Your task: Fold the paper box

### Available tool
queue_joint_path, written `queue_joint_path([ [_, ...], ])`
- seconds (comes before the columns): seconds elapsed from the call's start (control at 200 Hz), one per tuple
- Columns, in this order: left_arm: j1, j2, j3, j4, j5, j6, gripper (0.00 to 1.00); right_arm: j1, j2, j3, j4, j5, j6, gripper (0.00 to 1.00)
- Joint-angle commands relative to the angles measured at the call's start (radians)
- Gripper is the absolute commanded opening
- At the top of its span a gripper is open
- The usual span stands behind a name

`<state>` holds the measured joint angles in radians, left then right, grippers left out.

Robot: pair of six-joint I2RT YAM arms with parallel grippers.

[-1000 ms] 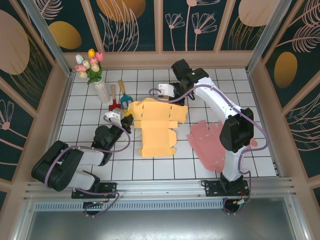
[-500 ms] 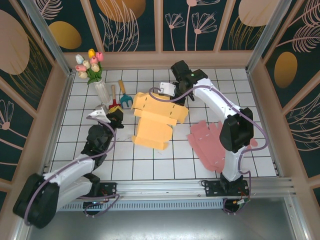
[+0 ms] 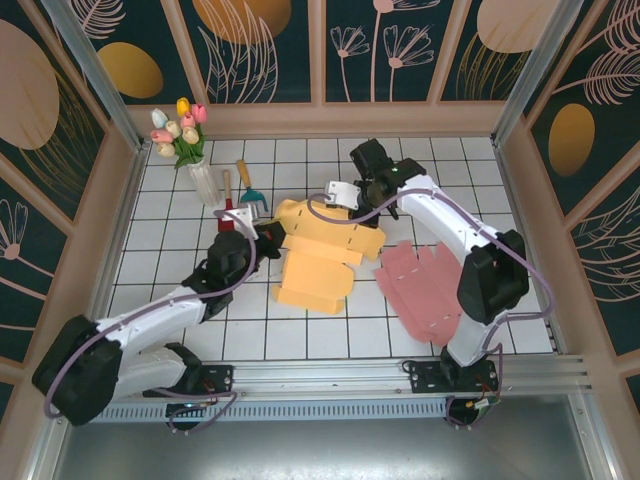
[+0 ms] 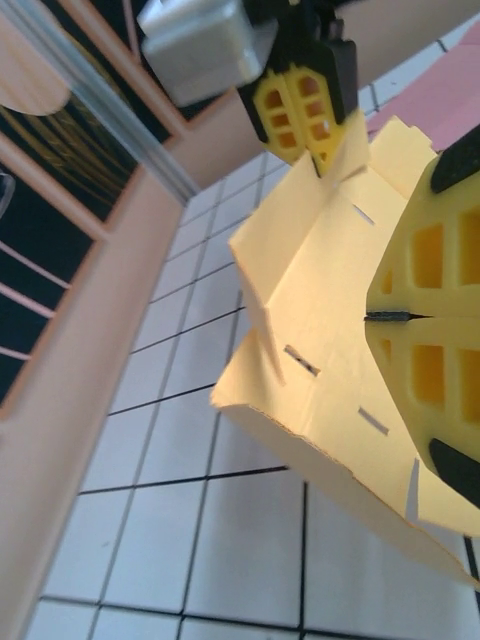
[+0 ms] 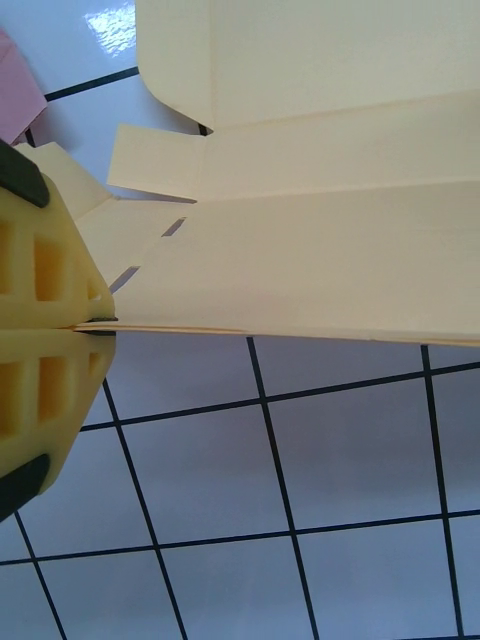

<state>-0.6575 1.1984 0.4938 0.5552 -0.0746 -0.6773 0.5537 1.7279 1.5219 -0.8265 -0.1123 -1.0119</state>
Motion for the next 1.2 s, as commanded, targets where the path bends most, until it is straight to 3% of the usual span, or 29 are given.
queue_joint_path([
  [0.0, -0.008, 0.070, 0.066, -0.031, -0.008, 0.018, 0.01, 0.006, -0.075, -0.056, 0.075, -0.012, -0.041, 0.00],
  [0.3, -0.009, 0.178, 0.122, -0.080, -0.145, 0.018, 0.00, 0.005, -0.180, -0.197, 0.177, -0.080, -0.095, 0.00],
  [0.505, -0.007, 0.166, 0.136, -0.123, -0.264, 0.030, 0.00, 0.006, -0.239, -0.289, 0.243, -0.098, -0.138, 0.00],
  [0.881, -0.009, 0.138, 0.209, -0.198, -0.221, 0.068, 0.00, 0.038, -0.273, -0.321, 0.301, -0.051, -0.127, 0.00],
  [1.196, -0.025, 0.158, 0.232, -0.199, -0.093, 0.105, 0.00, 0.043, -0.218, -0.291, 0.332, 0.051, -0.057, 0.00],
])
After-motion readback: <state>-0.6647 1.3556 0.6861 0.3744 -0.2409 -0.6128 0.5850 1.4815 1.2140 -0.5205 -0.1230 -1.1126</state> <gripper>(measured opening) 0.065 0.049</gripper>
